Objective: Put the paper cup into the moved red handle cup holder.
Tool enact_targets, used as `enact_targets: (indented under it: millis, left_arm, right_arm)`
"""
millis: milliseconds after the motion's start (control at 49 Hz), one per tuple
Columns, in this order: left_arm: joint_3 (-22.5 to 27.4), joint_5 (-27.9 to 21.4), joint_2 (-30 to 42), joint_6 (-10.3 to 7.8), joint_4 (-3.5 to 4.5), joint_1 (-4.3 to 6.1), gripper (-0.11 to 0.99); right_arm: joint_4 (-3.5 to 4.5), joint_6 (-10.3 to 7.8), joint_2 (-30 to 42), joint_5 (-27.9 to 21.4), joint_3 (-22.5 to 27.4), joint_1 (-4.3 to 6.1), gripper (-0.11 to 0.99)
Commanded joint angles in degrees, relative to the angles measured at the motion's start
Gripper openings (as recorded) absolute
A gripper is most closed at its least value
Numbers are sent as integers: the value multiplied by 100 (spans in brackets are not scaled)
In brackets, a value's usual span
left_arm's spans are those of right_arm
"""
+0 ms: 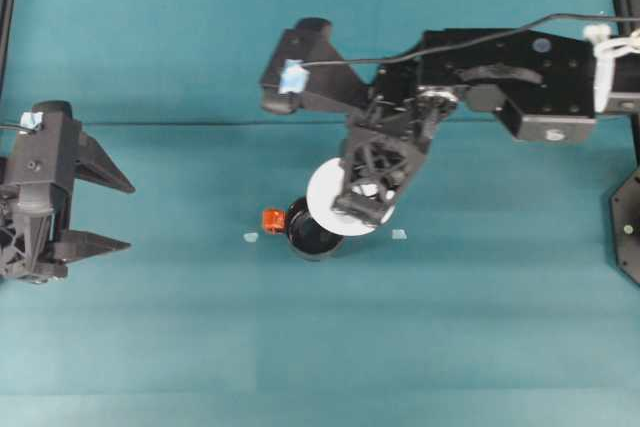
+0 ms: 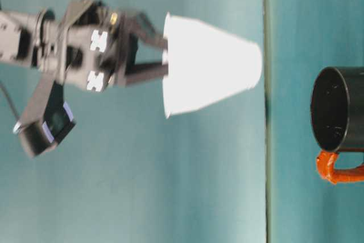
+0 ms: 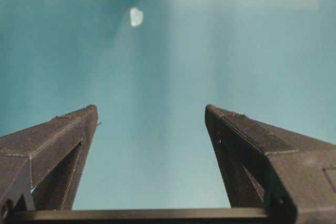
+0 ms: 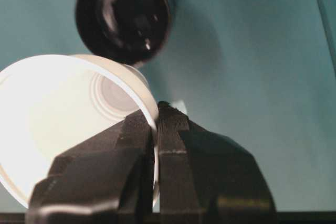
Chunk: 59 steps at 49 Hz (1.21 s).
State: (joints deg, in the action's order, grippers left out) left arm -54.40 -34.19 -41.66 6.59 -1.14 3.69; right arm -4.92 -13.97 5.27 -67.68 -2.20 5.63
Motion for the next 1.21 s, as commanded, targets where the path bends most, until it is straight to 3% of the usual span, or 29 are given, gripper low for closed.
enact_targets:
  millis: [0, 409, 633, 960, 1185]
  left_arm:
    - [70, 26, 18, 9, -18, 9, 90]
    - [79, 44, 35, 9, -9, 18, 90]
    - [62, 53, 9, 123, -18, 9, 90]
    - [70, 79, 26, 132, -9, 9, 90]
    - [70, 237, 35, 132, -9, 9, 90]
  right_arm:
    - [18, 53, 26, 44, 167, -18, -11]
    - [26, 62, 642, 738, 26, -35, -11]
    - [35, 53, 809, 1037, -193, -35, -11]
    - [35, 44, 984, 1714, -554, -193, -11]
    - [88, 26, 1020, 1775, -545, -202, -11]
